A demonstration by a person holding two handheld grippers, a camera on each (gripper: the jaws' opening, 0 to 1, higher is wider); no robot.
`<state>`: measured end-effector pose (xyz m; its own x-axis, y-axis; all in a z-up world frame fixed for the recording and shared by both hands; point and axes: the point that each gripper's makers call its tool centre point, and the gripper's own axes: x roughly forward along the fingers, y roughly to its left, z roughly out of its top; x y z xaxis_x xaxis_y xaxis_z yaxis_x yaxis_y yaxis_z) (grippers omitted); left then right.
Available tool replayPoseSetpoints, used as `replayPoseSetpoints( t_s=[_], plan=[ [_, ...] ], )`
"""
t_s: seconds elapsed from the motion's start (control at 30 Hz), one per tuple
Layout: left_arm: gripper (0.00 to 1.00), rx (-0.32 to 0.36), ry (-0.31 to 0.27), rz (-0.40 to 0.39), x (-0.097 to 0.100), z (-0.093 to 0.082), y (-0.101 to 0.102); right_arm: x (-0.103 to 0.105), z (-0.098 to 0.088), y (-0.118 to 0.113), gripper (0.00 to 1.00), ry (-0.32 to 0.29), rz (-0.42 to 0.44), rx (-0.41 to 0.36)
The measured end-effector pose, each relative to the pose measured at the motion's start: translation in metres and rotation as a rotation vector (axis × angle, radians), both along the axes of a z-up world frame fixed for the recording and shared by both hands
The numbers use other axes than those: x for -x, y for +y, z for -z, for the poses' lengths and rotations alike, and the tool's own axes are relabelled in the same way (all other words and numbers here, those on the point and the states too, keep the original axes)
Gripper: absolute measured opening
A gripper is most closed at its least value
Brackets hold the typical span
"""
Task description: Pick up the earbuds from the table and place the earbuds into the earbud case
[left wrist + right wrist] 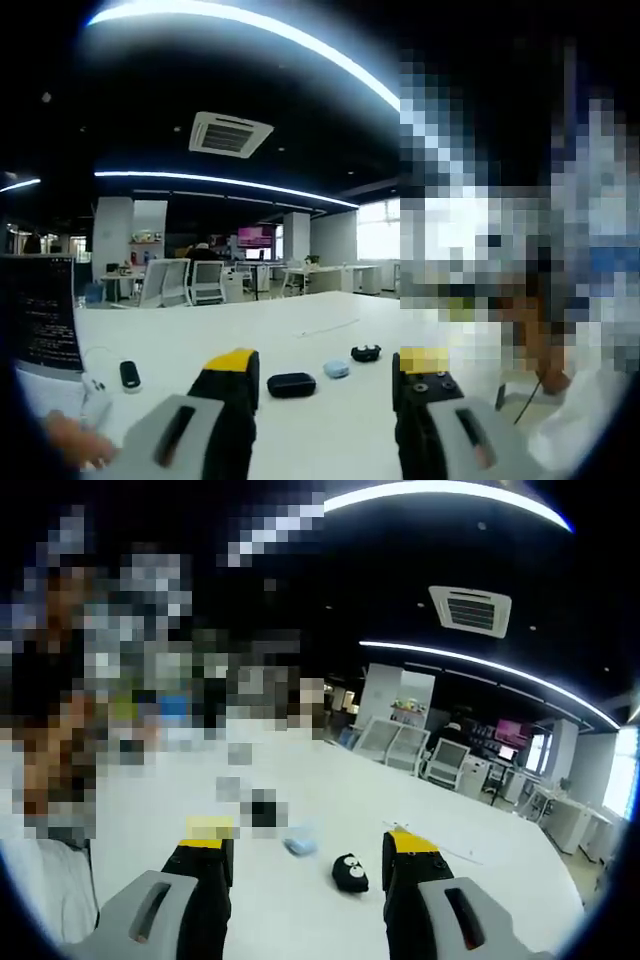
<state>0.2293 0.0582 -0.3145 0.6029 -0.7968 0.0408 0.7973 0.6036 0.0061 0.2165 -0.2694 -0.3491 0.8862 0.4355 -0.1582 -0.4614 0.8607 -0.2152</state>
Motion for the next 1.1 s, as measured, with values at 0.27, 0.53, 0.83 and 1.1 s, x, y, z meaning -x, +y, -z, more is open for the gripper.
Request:
replayPoseSetpoints(
  t_s=[0.27,0.53,0.83,1.1],
  plan=[
    [0.55,0.015,-0.008,0.004,-0.003,-0.005,-0.002,0.004,0.000,-0.005,0.58,0.000,0.011,0.010],
    [0.55,-0.002,-0.004,0.001,-0.003,-0.001,-0.001,0.003,0.001,-0.004,0.58,0.001,0.012,0.008],
    [0.56,0.033,-0.011,-0.029,-0.004,-0.009,0.018,0.005,0.000,-0.002,0.58,0.000,0.007,0.012],
    [0.58,0.064,-0.029,-0.054,-0.005,-0.020,0.032,0.001,0.004,0.000,0.57,0.008,0.000,0.012]
  ],
)
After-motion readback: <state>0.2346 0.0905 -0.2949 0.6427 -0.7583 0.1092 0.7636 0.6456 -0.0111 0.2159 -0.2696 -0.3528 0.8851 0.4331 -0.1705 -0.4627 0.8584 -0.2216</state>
